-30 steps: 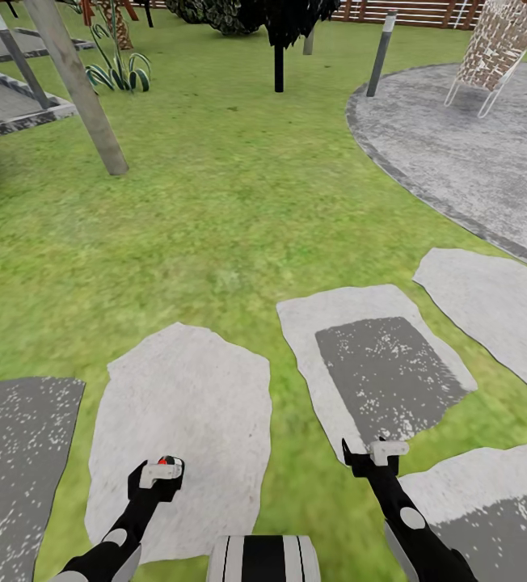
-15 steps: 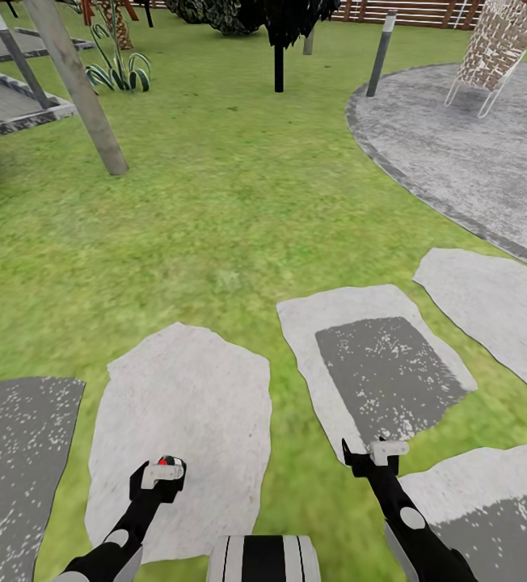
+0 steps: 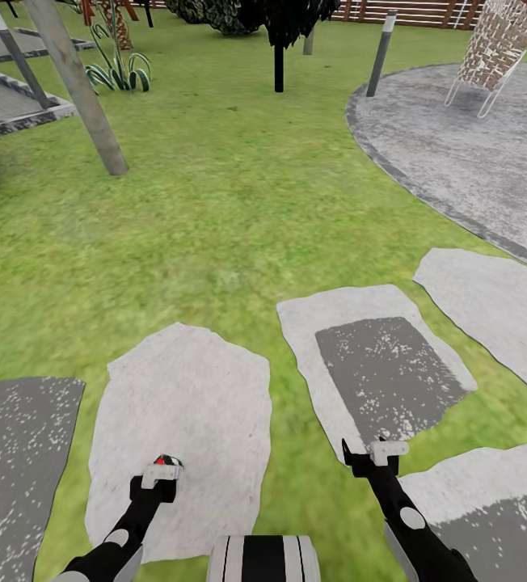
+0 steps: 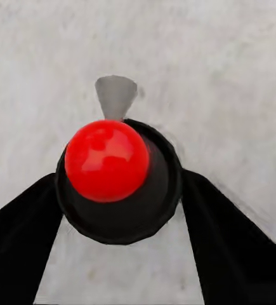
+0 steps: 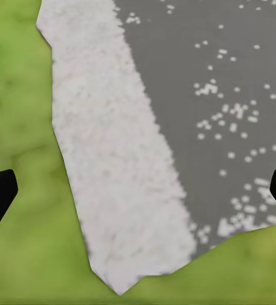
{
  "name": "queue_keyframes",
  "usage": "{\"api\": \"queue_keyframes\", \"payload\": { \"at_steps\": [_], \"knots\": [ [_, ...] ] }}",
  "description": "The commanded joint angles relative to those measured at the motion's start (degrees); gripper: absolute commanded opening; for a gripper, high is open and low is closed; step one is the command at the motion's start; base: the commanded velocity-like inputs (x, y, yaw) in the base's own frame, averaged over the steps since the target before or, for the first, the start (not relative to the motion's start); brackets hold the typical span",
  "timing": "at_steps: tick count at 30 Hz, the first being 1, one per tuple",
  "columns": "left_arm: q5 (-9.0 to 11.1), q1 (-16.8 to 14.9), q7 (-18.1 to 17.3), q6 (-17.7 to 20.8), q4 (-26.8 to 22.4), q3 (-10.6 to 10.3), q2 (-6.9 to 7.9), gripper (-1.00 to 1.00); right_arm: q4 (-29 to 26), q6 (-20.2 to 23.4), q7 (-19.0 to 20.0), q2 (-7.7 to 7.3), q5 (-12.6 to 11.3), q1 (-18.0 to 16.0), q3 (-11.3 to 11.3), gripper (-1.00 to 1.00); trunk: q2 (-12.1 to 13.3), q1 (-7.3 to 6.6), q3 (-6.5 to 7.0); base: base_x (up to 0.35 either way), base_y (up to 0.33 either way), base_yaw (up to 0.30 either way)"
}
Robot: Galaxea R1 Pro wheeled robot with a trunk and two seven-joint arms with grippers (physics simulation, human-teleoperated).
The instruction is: Pick up the pesticide atomizer in the garden and spray insectifuge to fully cover both potted plants in the garden.
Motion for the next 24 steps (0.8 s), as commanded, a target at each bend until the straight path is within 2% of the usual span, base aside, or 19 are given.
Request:
{"api": "queue_keyframes", "payload": {
  "at_steps": [1, 24],
  "knots": [
    [0.31, -0.03, 0.11, -0.18, 0.04, -0.28, 0.07, -1.0, 0.04, -0.17, 0.08, -0.01, 0.11, -0.01, -0.01, 1.0, -0.01, -0.01, -0.03, 0.0, 0.0, 0.0],
    [0.48, -0.04, 0.11, -0.27, -0.24, -0.23, 0.21, -1.0, 0.04, -0.17, 0.08, -0.01, 0.11, -0.02, -0.01, 1.0, -0.01, -0.01, -0.03, 0.0, 0.0, 0.0]
  ]
}}
